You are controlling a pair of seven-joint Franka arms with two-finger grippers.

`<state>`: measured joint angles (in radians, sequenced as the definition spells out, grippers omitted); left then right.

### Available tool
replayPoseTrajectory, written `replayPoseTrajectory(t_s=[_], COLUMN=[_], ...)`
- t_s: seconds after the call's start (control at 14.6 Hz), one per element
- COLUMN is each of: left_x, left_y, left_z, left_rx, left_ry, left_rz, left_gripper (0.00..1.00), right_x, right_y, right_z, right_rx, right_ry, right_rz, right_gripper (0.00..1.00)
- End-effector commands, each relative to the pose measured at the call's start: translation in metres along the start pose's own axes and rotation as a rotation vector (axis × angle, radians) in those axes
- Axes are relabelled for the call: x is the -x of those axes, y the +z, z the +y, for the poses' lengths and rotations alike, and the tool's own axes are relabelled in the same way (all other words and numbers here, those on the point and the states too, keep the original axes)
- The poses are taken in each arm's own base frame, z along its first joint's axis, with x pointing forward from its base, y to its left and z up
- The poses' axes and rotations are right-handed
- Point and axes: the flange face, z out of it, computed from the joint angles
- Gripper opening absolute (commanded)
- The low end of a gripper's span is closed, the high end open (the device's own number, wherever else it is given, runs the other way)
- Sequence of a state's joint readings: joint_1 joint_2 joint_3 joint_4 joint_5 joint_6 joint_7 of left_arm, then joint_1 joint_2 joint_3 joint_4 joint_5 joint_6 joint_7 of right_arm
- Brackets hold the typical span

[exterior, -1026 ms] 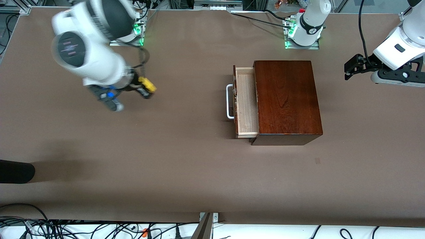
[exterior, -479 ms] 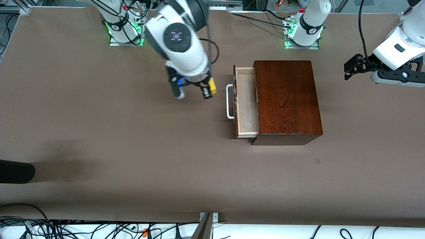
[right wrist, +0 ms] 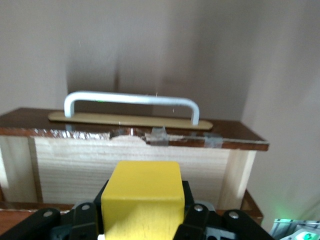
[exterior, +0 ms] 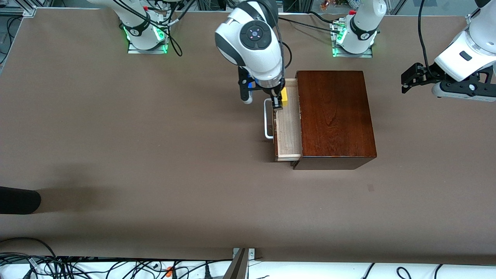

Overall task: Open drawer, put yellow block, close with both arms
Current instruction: 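Lower the cube into the open drawer and open the right gripper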

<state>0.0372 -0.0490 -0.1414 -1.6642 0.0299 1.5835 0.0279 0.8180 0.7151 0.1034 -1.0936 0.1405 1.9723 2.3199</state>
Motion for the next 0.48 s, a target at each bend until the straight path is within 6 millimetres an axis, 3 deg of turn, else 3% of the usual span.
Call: replayPoseTrajectory(t_s=[0.0, 0.41], left_x=[-0.003, -0.003], left_y=[-0.006, -0.006], left_z=[0.002, 0.000], left_rx=[0.025, 0.025], left_ry=[0.023, 0.020], left_rz=[-0.004, -0.006], left_gripper=[1.00, 1.00], right_x=[0.008, 0.012], right_y=[0.015, 0.085], right_z=[-0.008, -0.005], right_rx=[-0.033, -0.049], right_ry=[0.013, -0.033], right_rz=[-0.022, -0.014], right_gripper=[0.00, 0.00])
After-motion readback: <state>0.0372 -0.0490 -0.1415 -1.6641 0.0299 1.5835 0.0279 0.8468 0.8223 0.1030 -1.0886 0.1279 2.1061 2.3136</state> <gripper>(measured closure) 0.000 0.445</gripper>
